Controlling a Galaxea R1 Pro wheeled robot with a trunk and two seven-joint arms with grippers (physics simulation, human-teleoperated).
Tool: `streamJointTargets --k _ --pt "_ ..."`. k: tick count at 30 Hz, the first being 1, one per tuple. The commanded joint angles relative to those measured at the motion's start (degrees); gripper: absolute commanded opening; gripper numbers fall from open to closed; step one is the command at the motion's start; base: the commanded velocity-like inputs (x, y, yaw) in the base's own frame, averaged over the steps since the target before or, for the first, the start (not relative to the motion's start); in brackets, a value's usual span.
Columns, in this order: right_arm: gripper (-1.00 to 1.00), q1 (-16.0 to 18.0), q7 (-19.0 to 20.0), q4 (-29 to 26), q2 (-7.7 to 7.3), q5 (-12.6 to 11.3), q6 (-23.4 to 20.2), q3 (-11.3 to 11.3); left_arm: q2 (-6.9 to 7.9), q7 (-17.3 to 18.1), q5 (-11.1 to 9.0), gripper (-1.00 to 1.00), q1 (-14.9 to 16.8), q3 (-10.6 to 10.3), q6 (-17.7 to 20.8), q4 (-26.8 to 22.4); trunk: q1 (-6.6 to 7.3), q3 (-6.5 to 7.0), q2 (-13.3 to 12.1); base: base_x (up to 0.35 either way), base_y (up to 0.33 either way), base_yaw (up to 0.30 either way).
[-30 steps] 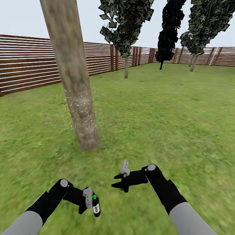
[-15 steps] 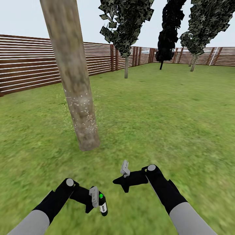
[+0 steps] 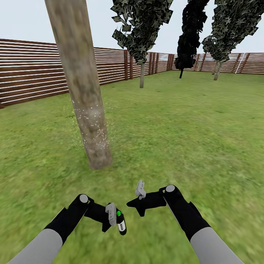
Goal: In the garden, pick up the pesticide atomizer on the floor and spray pesticide onto both trees until each tree trunk is fully covered.
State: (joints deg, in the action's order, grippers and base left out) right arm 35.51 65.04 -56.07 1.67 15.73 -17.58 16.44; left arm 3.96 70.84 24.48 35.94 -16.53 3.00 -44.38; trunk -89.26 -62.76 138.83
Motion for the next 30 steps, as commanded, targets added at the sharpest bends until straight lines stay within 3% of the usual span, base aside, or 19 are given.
streamJointTargets --k 1,5,30 --pt "-1.0 0.0 0.0 0.0 0.0 0.0 0.0 0.0 -0.03 0.0 0.0 -1.0 0.0 0.0 0.0 0.0 0.0 0.0 0.0 0.0 0.0 0.0" --pt "-1.0 0.0 0.0 0.1 0.0 0.0 0.0 0.0 -1.25 0.1 0.0 -1.0 0.0 0.0 -0.1 -0.1 0.0 0.0 0.0 0.0 0.0 0.0" --pt "-1.0 0.0 -0.1 1.1 -0.09 0.1 0.0 -0.2 -1.99 2.1 -0.2 -1.0 1.5 0.1 0.0 -2.0 0.0 0.0 0.0 0.0 0.0 0.0"
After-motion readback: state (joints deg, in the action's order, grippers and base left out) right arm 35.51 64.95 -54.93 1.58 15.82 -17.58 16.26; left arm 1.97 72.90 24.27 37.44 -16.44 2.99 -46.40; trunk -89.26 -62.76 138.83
